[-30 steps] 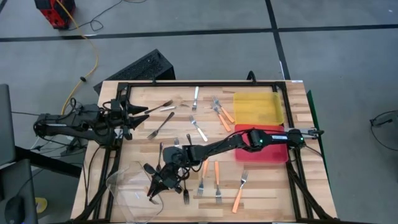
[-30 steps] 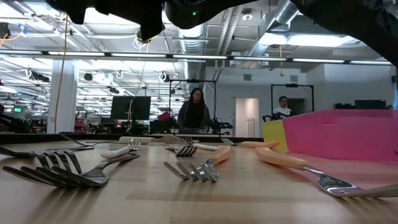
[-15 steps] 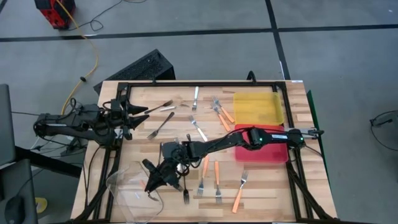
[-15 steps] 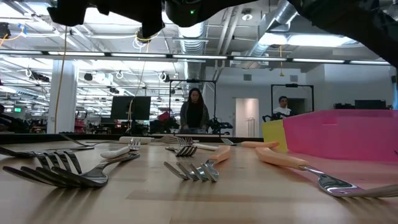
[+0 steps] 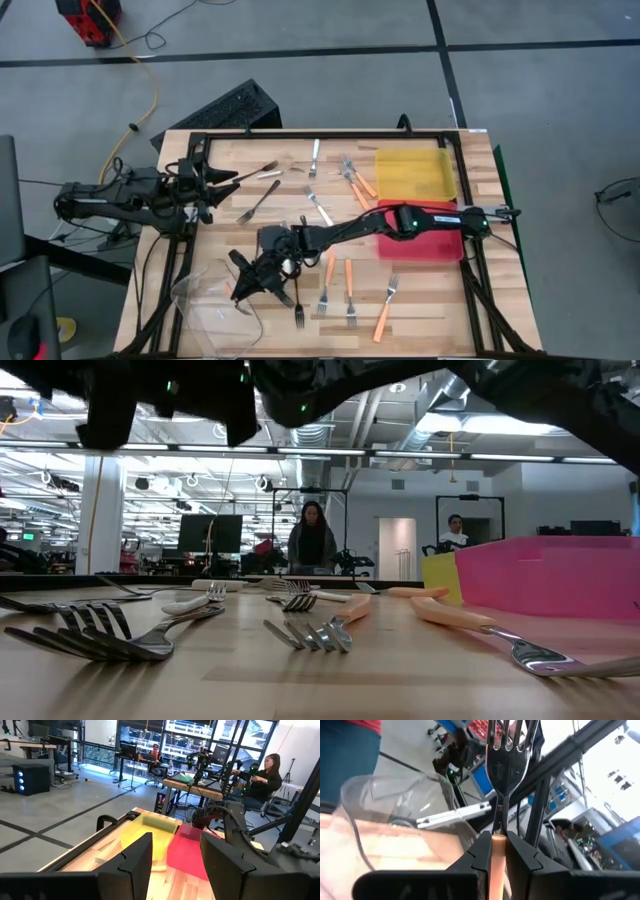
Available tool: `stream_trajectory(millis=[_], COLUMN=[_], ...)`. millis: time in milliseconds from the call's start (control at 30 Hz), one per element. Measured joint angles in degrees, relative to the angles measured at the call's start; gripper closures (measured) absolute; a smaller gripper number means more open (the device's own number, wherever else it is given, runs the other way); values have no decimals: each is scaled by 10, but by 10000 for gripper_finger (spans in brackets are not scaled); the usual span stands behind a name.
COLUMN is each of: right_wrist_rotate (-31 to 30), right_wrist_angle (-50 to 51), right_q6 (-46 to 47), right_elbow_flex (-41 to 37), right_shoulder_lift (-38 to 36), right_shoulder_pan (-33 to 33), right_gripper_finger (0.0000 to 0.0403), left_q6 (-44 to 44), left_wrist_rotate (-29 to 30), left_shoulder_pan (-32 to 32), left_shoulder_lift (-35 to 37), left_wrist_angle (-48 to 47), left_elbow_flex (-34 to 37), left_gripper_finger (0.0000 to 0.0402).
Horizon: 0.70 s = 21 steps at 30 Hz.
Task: Sort silverware by color (type)
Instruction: Put the orange fork into the transparent bin
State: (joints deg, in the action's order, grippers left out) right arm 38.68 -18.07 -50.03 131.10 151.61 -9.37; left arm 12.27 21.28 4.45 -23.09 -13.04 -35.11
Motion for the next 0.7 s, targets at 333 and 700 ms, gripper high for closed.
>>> stream_trajectory(millis=[333, 700], right_wrist_rotate=[-4, -13], right_wrist_angle=[-35, -18], right_q6=[27, 35], right_elbow_flex=[0, 0], right_shoulder_lift=[31, 35], right_shoulder_pan=[9, 16], right_gripper_finger=[343, 343], left_q6=[-8, -11], left_wrist_rotate=[4, 5], left_shoulder_pan=[0, 0], left_shoulder_lift=[0, 0], left_wrist_angle=[-1, -4], left_elbow_flex=[0, 0], left_gripper_finger=[250, 250])
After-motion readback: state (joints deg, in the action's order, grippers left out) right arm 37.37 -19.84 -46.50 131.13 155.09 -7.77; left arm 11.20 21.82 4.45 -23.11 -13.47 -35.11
